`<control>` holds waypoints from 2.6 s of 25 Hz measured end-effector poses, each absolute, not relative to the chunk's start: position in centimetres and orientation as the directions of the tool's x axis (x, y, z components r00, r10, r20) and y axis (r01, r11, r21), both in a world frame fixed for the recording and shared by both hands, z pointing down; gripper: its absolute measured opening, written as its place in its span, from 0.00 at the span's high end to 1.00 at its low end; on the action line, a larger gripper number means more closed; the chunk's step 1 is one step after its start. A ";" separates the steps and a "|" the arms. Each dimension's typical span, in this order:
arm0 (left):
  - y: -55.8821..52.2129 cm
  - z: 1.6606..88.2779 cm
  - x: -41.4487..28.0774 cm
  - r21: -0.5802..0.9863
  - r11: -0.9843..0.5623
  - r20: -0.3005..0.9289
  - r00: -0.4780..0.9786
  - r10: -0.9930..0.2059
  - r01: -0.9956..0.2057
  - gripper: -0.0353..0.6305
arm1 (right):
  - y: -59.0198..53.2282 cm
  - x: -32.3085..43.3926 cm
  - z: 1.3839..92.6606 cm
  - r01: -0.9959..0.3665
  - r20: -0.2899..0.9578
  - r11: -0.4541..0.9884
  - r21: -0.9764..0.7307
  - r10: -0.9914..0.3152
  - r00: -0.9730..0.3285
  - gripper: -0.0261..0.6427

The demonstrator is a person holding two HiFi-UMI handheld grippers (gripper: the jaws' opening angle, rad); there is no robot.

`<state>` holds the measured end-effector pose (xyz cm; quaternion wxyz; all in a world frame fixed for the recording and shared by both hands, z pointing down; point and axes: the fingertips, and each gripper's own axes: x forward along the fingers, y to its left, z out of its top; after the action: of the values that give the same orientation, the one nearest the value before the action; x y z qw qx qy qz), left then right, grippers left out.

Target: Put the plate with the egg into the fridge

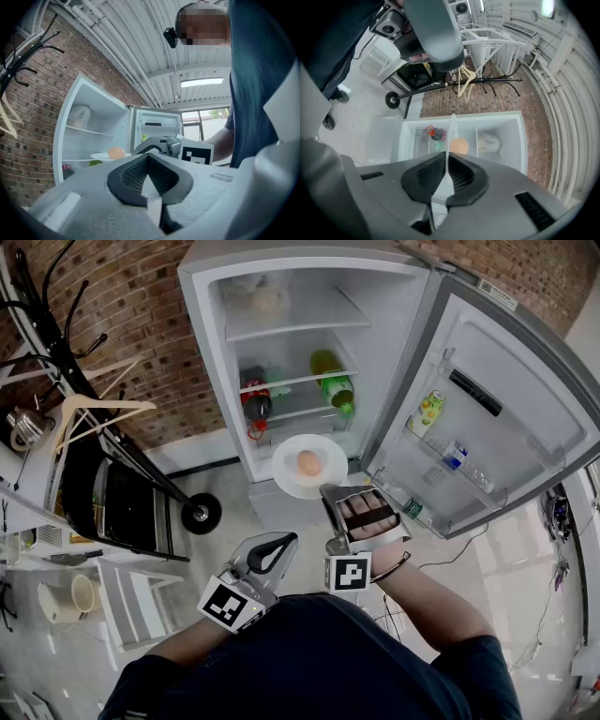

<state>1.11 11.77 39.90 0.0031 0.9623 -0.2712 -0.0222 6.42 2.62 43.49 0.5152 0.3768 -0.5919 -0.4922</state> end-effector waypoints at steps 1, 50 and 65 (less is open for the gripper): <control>11.8 40.0 1.1 0.020 -0.852 -0.039 0.851 -0.523 -0.523 0.94 | 2.5 6.4 43.5 0.061 0.241 0.234 0.970 -0.953 -0.184 0.93; -6.5 41.0 -3.9 0.019 -0.824 -0.035 0.824 -0.566 -0.566 0.94 | -17.2 2.5 46.0 0.059 0.276 0.270 0.961 -0.944 -0.181 0.93; -12.0 41.1 -5.0 0.023 -0.815 -0.030 0.815 -0.579 -0.579 0.94 | -25.7 1.2 47.7 0.084 0.294 0.284 0.955 -0.940 -0.172 0.93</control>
<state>-5.01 -11.96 41.12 0.0066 0.9525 -0.3039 -0.0176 1.22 -25.68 47.70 0.5344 0.3586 -0.5969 -0.4792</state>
